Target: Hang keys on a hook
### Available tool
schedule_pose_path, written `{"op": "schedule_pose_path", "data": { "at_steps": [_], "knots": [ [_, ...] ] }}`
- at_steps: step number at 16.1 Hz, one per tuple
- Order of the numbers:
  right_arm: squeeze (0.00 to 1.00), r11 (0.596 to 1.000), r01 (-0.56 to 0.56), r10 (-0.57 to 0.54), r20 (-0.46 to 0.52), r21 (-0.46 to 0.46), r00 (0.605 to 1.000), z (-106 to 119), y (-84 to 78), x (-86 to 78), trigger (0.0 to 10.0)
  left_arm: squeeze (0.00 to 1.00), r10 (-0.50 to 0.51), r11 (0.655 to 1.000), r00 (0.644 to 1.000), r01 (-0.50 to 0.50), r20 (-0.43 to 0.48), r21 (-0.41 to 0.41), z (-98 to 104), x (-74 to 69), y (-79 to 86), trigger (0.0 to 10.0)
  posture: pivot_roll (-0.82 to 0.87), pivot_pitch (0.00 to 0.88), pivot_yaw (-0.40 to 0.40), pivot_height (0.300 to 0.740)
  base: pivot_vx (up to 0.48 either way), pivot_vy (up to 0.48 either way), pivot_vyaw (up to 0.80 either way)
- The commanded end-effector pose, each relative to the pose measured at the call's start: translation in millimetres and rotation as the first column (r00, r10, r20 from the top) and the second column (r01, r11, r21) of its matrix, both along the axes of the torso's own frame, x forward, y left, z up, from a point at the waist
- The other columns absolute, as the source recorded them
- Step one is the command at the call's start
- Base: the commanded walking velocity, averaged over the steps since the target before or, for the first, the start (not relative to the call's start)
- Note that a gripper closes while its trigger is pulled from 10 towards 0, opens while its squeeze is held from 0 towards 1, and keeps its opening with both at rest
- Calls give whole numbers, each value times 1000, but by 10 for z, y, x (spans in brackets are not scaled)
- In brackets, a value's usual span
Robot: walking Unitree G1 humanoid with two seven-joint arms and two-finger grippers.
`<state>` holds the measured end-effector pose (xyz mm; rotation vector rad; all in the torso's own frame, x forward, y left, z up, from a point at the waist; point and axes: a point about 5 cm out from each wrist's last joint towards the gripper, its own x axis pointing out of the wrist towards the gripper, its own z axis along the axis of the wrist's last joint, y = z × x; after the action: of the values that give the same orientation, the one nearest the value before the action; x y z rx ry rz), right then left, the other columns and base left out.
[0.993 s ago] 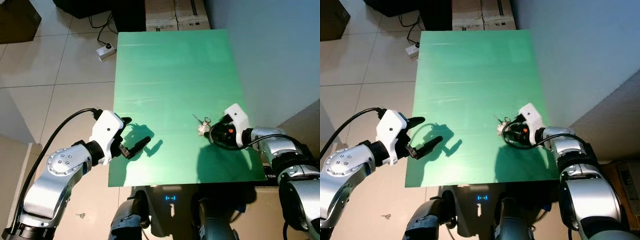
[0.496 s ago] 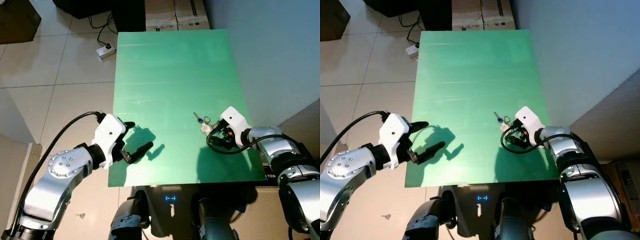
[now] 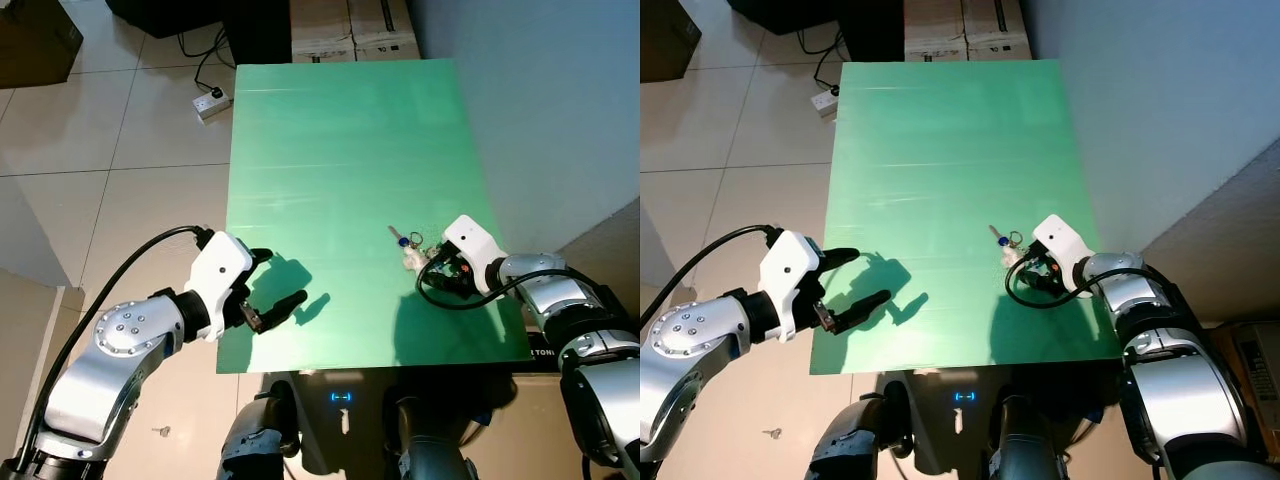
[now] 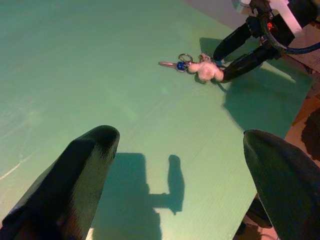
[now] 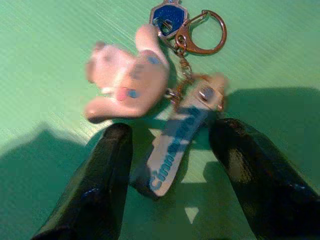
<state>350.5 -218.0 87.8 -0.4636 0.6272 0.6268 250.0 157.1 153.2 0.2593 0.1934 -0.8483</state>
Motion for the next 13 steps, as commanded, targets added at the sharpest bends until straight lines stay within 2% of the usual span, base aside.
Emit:
{"op": "schedule_pose_path", "data": {
  "at_steps": [1,13],
  "knots": [
    [0,1000,10,-10,-34,-22,999,-60,-52,-45,0,0,-26,1000,999,26,-19,7,-26,-29,-10,10000,17,318,67,740,0,0,0],
    [0,1000,5,-4,-37,14,999,-40,-44,-42,0,0,-27,1000,1000,27,-9,9,-9,-21,-5,10000,17,315,69,740,0,0,0]
  ]
}}
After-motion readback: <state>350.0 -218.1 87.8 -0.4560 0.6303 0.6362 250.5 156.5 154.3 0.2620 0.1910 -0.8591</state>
